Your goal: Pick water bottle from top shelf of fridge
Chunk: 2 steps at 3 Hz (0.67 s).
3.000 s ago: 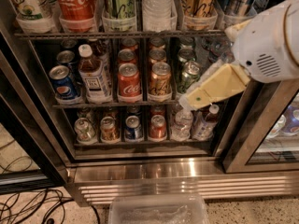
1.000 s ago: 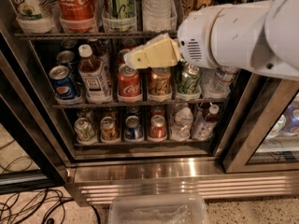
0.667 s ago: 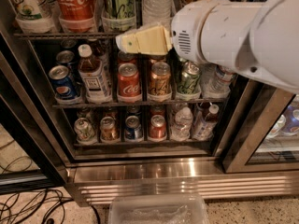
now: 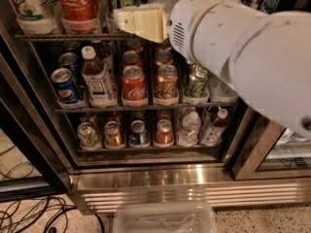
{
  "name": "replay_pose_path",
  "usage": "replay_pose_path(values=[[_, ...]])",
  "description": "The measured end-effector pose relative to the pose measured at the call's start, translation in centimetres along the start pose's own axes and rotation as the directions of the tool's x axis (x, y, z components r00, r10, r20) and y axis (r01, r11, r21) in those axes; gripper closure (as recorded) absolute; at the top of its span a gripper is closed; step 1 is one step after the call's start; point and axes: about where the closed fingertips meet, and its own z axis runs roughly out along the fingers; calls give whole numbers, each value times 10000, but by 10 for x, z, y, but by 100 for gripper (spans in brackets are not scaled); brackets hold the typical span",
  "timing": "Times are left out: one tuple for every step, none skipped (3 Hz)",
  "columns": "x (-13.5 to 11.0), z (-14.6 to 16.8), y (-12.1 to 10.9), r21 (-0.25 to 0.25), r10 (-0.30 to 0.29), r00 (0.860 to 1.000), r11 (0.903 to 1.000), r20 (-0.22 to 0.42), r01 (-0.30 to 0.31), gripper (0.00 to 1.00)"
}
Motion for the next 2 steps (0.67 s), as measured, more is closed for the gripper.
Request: replay_pose_path(values=[[9, -11, -6, 771, -176, 9996, 9969, 228, 158, 0], [34, -21, -14, 1502, -137, 9999, 9886, 42, 129, 0]])
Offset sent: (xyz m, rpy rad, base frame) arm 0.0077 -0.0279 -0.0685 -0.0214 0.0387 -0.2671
